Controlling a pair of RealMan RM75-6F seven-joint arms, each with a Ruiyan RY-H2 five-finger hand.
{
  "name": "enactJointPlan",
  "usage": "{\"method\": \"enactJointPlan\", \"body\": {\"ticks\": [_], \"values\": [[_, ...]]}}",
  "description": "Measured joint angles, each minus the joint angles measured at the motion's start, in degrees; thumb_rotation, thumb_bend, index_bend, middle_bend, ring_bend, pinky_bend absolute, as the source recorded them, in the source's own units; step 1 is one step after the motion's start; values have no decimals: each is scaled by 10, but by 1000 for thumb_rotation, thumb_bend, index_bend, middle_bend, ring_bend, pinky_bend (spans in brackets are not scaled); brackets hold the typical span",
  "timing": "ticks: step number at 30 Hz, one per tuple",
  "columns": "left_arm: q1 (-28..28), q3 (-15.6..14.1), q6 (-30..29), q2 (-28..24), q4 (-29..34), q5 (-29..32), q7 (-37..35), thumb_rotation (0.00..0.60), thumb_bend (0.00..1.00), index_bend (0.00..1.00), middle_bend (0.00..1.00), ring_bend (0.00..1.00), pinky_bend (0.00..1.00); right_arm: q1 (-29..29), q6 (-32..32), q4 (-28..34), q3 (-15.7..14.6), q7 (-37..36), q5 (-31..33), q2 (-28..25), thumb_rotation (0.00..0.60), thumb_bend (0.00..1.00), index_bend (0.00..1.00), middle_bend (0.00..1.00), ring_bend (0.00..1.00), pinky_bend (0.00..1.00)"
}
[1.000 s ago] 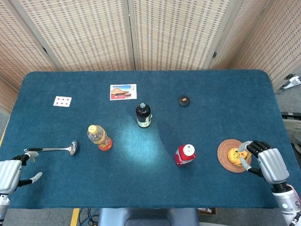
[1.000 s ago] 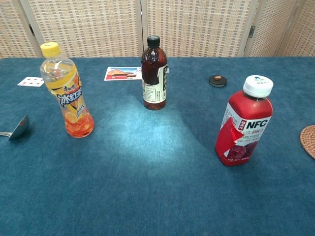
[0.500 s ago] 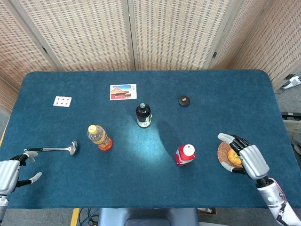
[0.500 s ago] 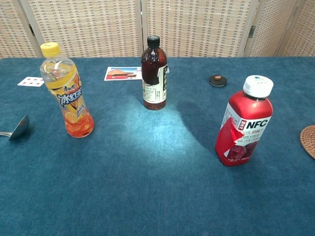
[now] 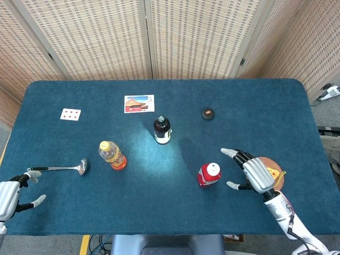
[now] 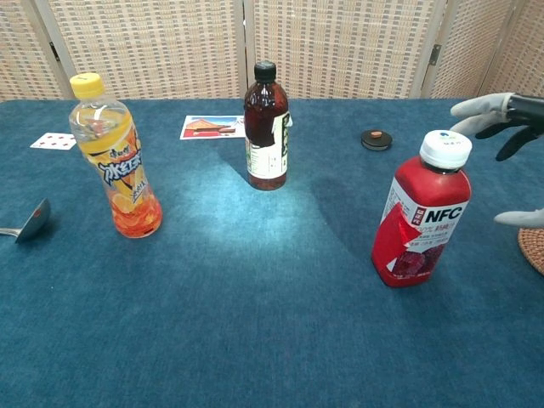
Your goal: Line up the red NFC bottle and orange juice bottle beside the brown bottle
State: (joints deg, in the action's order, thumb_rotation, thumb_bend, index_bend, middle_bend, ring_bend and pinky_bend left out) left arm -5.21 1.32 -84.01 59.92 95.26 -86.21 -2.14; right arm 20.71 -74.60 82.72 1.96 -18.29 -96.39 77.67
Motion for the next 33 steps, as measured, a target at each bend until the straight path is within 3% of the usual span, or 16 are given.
{"method": "enactJointPlan", "body": {"ticks": [15,18,23,27,33], "values": [[1,4,0,-7,2,8,-12,600,137,602,467,488,636,56,78,-25,-4,-42,18,42,600,48,112,214,171,317],[1,5,2,-8,2,9,-13,600,138,602,467,488,636,63,86,-30,-6,-55,20,49,600,48,118,249,181,366],[1,5,1,-9,3,9,-13,600,137,602,467,488,636,77,105,-35,-11,-84,20,54,600,48,222,356,281,476],[2,6,-1,-10,4,8,-15,600,137,603,467,488,636,91,122,-37,-18,-112,21,56,600,48,376,480,410,603],[3,5,-2,-12,6,7,-17,600,138,603,467,488,636,94,123,-45,-22,-104,27,62,600,53,502,585,518,707]]}}
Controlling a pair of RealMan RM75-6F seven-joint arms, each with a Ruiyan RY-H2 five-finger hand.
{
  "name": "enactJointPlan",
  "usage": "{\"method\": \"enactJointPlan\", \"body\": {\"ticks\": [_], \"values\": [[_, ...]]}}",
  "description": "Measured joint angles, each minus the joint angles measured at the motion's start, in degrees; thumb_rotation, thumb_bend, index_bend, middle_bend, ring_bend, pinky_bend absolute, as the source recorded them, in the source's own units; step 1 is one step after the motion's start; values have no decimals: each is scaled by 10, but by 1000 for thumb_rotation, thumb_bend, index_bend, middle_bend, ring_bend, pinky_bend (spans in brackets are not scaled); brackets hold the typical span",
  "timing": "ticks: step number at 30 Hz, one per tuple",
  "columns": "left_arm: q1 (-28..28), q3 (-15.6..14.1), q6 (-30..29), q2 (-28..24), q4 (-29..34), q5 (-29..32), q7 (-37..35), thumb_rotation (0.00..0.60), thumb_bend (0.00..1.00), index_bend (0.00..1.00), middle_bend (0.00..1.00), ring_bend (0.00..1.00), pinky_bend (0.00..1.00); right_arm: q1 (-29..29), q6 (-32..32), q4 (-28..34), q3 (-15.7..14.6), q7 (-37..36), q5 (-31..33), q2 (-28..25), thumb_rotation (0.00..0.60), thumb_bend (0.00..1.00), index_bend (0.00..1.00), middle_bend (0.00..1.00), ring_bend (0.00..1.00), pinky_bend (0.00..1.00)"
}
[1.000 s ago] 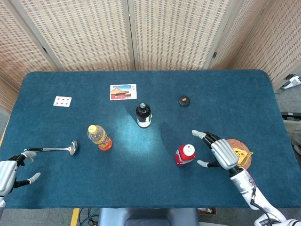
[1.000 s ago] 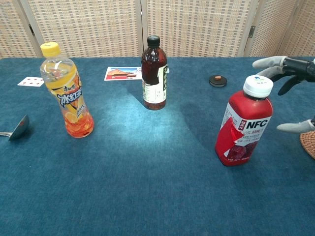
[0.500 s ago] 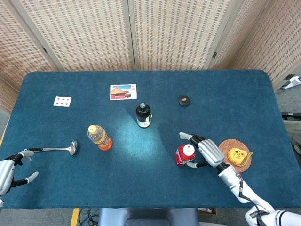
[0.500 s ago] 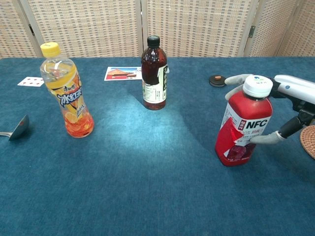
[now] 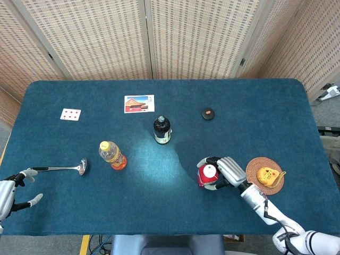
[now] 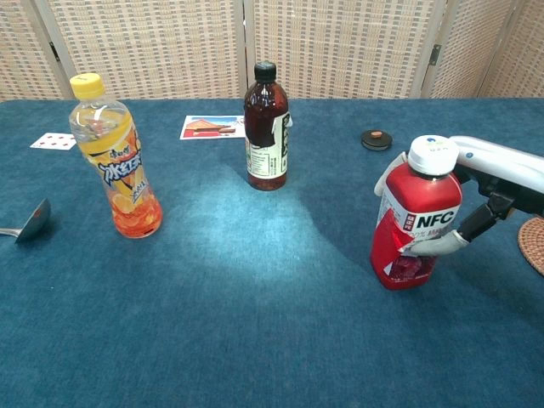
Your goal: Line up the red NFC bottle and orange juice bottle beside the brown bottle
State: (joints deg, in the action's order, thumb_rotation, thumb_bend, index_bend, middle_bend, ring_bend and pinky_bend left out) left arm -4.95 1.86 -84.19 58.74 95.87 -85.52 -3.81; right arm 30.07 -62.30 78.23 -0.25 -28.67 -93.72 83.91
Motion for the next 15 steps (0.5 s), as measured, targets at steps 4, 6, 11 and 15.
{"method": "enactJointPlan", "body": {"ticks": [4,6,11,15], "values": [[0,0,-1,-1,1,-1,0,600,137,604,467,488,636,-1,-10,-3,1,5,2,2,600,62,529,610,545,727],[0,0,0,-1,1,-1,0,600,137,604,467,488,636,-3,-18,-3,3,6,3,3,600,66,530,610,546,728],[0,0,2,-1,0,2,0,600,137,604,467,488,636,-6,-48,-6,13,11,2,6,600,70,531,611,546,728],[-1,1,3,-1,0,2,0,600,138,605,467,488,636,-5,-70,-4,26,0,1,4,600,71,531,611,547,729]]}}
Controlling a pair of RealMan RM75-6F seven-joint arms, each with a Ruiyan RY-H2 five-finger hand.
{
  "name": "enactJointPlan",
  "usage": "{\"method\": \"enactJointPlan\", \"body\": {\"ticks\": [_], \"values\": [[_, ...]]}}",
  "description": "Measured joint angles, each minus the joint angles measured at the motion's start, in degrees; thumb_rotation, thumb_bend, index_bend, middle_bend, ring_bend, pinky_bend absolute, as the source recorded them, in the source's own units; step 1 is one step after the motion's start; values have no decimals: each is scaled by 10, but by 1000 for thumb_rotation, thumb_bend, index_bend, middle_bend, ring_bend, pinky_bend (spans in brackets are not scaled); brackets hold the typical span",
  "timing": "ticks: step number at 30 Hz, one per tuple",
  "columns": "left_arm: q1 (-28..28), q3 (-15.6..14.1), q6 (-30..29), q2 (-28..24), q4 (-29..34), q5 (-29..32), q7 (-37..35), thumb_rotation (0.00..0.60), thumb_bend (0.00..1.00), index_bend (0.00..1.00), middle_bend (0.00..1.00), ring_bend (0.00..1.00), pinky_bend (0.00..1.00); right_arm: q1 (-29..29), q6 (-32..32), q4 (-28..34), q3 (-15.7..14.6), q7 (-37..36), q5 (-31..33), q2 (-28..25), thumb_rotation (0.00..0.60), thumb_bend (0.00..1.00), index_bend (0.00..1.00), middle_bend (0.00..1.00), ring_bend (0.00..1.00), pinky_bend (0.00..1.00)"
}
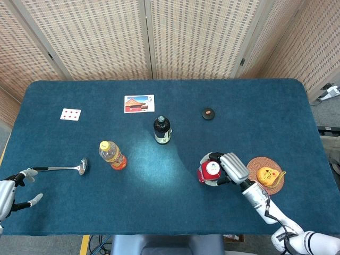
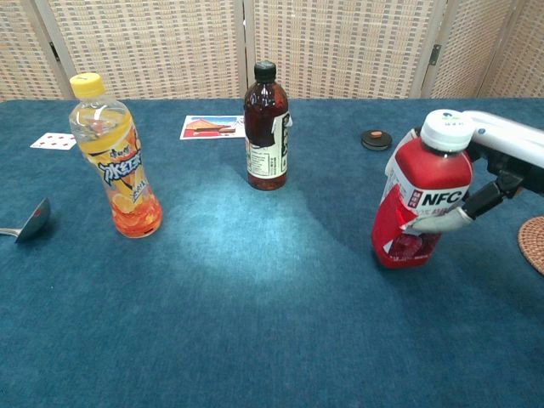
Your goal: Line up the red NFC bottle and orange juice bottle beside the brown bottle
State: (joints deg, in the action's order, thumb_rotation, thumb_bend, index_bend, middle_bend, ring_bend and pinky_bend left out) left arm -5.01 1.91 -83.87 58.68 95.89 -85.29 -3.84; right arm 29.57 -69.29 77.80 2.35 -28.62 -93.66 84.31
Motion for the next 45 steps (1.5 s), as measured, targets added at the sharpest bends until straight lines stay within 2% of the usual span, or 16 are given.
{"method": "enactJointPlan", "body": {"ticks": [13,29,38,45], "values": [[-2,0,8,2,-3,4,4,600,137,605,467,488,636,12,-30,-11,34,-26,10,-3,600,78,531,611,547,729],[-5,3,16,6,-10,16,2,600,138,605,467,488,636,45,2,-67,83,-51,70,14,600,79,531,611,546,729],[-8,5,25,11,-18,26,3,600,137,606,467,488,636,67,39,-123,99,-78,98,31,600,79,531,611,546,729],[-10,8,34,14,-27,36,1,600,138,608,467,488,636,88,68,-188,108,-131,111,58,600,79,531,611,546,729]]}}
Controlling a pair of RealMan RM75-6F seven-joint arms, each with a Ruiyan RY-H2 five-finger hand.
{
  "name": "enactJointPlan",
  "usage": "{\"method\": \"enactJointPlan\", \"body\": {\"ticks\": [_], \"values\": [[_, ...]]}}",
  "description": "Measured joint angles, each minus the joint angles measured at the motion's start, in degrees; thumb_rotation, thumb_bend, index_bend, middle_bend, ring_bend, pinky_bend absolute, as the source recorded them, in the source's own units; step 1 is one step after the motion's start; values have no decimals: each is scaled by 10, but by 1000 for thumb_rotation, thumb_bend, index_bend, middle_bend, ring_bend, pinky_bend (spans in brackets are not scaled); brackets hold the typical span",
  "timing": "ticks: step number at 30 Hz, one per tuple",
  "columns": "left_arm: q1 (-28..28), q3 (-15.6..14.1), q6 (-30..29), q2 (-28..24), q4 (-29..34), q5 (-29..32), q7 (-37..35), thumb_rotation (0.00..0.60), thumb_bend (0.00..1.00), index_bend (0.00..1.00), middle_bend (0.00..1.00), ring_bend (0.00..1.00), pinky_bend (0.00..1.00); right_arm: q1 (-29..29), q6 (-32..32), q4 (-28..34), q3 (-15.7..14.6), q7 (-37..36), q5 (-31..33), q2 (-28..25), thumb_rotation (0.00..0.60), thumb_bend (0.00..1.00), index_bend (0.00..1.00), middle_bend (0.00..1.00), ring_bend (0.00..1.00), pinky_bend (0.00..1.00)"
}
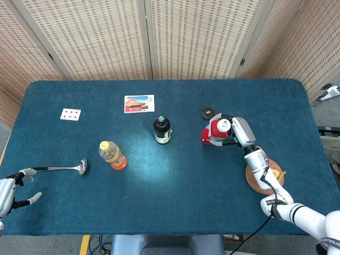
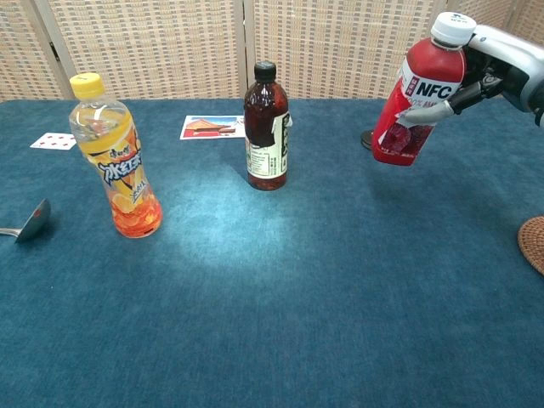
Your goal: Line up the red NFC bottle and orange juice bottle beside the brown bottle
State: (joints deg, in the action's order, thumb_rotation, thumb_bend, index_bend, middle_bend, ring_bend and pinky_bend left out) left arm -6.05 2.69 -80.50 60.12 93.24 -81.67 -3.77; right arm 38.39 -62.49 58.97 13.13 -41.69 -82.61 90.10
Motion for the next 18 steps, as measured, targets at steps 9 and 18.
{"method": "enactJointPlan", "body": {"ticks": [9,18], "values": [[-4,5,15,5,-16,19,-5,600,137,608,467,488,636,30,37,-96,2,-66,5,43,600,79,531,603,546,729],[-7,9,27,8,-28,33,-11,600,137,609,467,488,636,62,70,-177,-9,-134,-4,87,600,79,531,603,546,729]]}}
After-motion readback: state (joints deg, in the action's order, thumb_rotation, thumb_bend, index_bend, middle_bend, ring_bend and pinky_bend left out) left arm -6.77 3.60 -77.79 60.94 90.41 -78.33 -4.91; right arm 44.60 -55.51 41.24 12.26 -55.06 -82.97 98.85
